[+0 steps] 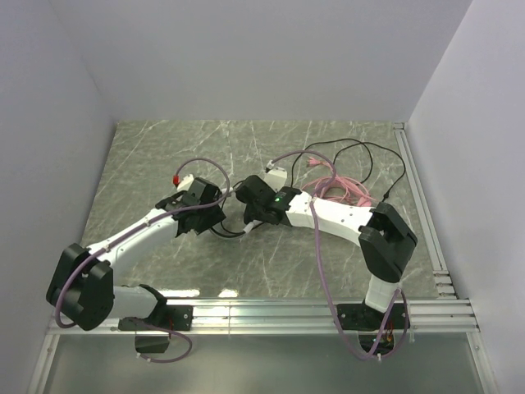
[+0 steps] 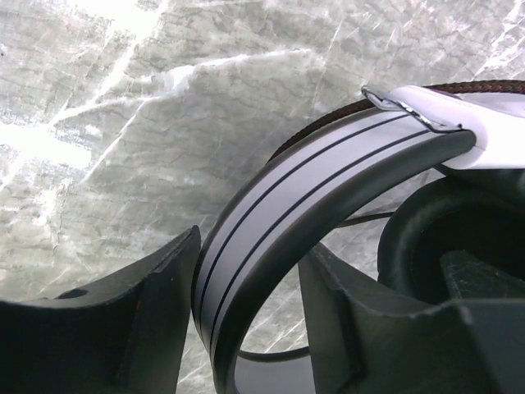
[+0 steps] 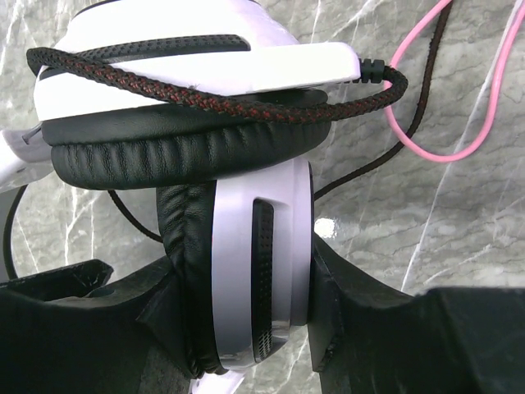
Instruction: Wrap the headphones
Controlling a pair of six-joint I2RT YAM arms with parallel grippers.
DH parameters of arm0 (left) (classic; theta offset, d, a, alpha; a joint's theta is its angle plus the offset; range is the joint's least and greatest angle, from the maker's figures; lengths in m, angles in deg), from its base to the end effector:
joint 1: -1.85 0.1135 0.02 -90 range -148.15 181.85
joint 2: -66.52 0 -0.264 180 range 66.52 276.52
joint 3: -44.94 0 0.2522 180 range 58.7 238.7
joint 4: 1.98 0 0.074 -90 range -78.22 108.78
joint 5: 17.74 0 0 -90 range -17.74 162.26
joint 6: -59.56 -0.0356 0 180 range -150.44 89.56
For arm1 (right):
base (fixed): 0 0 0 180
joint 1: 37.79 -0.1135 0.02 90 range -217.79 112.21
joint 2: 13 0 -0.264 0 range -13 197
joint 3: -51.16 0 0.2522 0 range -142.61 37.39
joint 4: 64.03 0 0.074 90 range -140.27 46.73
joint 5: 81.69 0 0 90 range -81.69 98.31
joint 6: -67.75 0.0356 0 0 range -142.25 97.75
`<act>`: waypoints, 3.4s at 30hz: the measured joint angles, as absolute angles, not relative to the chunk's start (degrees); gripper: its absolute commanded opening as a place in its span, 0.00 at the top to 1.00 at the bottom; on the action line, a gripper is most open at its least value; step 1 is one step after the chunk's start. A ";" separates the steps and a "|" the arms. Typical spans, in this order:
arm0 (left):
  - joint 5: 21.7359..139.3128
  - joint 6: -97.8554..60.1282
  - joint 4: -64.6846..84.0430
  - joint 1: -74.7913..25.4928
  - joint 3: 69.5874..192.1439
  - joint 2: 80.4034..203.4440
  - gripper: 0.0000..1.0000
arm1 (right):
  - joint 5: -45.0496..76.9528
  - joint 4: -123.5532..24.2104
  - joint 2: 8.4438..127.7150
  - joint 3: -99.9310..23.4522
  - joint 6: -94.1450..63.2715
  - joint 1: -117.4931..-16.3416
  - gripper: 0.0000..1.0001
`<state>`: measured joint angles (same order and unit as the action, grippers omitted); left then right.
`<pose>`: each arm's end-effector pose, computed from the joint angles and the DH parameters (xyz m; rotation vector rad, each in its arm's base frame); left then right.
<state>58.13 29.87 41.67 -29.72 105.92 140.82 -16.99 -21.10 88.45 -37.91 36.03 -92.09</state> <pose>0.2202 -0.1251 0.2186 -0.7236 2.4469 -0.3235 0.2336 0.2990 0.2309 0.2546 2.4223 0.3286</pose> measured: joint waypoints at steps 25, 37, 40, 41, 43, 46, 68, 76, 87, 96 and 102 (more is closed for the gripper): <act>57.41 21.85 45.78 -29.46 105.61 139.33 0.99 | -19.57 -29.97 73.96 -27.42 28.29 -94.17 0.01; 58.66 13.43 59.11 -29.02 119.45 132.08 1.00 | -17.93 -51.68 27.03 6.04 13.19 -93.97 0.00; 59.44 10.96 61.61 -29.02 124.82 128.38 1.00 | -16.64 -58.69 23.49 12.88 8.67 -93.73 0.00; 59.68 10.27 62.57 -29.02 127.03 127.33 1.00 | -15.90 -60.68 23.29 14.30 7.24 -93.71 0.00; 60.60 8.98 64.60 -29.02 131.64 126.22 1.00 | -14.50 -63.17 23.40 15.61 4.49 -93.71 0.00; 62.26 7.55 66.61 -29.02 138.03 126.04 1.00 | -12.73 -66.47 25.98 15.22 -0.06 -93.71 0.12; 68.60 3.27 77.28 -29.02 151.93 129.02 1.00 | 2.03 -89.29 61.96 1.58 -28.69 -91.15 0.10; 69.37 3.16 77.71 -29.02 152.06 128.89 1.00 | 6.49 -89.62 71.27 -8.54 -30.85 -87.22 0.12; 69.30 3.01 80.10 -29.02 154.31 129.02 1.00 | 12.28 -87.72 82.96 -18.48 -32.43 -84.77 0.34; 68.47 3.01 80.42 -29.02 155.25 129.21 1.00 | 15.73 -84.94 86.07 -22.39 -31.49 -84.68 1.00; 68.69 3.03 79.24 -29.02 154.31 129.28 1.00 | 21.17 -84.48 82.07 -16.36 -28.03 -84.68 1.00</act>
<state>68.69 3.03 79.24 -29.02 154.31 129.28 21.17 -84.48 82.07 -16.36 -28.03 -84.68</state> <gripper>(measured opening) 0.078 0.007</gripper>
